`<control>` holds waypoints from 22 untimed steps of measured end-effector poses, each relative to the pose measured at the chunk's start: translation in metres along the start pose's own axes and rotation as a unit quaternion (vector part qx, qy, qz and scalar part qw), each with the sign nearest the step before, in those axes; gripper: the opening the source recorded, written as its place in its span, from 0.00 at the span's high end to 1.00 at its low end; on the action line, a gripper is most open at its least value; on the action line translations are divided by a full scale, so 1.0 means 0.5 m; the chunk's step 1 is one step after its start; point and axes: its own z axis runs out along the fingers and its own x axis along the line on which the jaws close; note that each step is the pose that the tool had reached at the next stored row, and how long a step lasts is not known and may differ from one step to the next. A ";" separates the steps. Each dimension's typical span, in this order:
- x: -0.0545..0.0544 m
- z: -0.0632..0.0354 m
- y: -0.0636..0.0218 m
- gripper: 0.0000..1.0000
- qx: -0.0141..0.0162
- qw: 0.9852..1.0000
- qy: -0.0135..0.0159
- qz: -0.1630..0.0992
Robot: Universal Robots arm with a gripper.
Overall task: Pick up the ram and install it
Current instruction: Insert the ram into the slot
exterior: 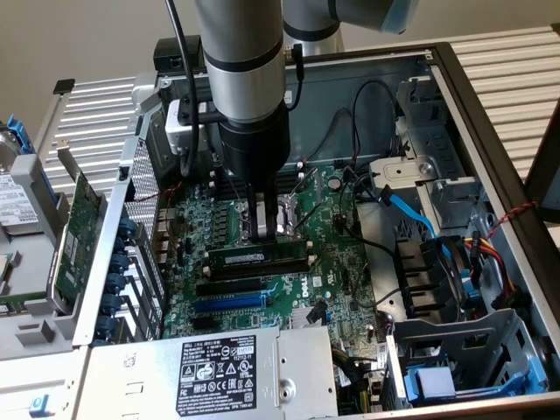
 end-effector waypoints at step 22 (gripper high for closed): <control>-0.001 0.005 0.003 0.88 0.002 1.000 0.000 -0.006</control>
